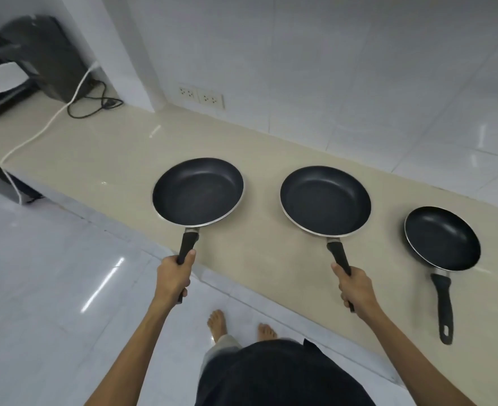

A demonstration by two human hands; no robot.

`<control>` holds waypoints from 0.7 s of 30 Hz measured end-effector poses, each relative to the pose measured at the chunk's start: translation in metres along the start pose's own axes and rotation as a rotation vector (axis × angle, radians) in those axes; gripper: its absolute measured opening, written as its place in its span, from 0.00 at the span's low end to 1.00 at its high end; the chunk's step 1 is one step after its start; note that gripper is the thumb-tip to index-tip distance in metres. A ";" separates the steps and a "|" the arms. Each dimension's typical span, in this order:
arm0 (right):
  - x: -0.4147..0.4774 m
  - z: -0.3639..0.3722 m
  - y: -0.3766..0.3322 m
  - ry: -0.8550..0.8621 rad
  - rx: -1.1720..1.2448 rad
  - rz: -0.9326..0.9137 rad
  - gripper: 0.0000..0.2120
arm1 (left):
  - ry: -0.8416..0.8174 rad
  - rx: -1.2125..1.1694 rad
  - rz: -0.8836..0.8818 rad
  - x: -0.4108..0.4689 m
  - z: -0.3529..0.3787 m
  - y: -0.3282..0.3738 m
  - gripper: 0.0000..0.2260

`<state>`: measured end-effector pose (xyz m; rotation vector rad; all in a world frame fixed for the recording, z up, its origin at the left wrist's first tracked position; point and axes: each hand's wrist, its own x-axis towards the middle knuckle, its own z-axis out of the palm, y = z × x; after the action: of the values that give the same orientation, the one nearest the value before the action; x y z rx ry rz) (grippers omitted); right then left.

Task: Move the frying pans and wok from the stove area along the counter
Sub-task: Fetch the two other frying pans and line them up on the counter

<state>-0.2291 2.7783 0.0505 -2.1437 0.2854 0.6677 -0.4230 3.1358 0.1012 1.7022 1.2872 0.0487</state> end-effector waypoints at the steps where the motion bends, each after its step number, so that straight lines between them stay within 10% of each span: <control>1: 0.000 0.002 -0.001 0.007 0.001 0.006 0.21 | -0.007 0.005 0.005 0.005 -0.001 0.002 0.19; 21: -0.016 0.087 -0.026 0.093 0.033 0.057 0.21 | -0.084 0.070 0.077 0.112 -0.048 0.025 0.20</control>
<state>-0.2629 2.8623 0.0343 -2.1455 0.4062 0.5927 -0.3813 3.2524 0.0898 1.7947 1.1735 -0.0225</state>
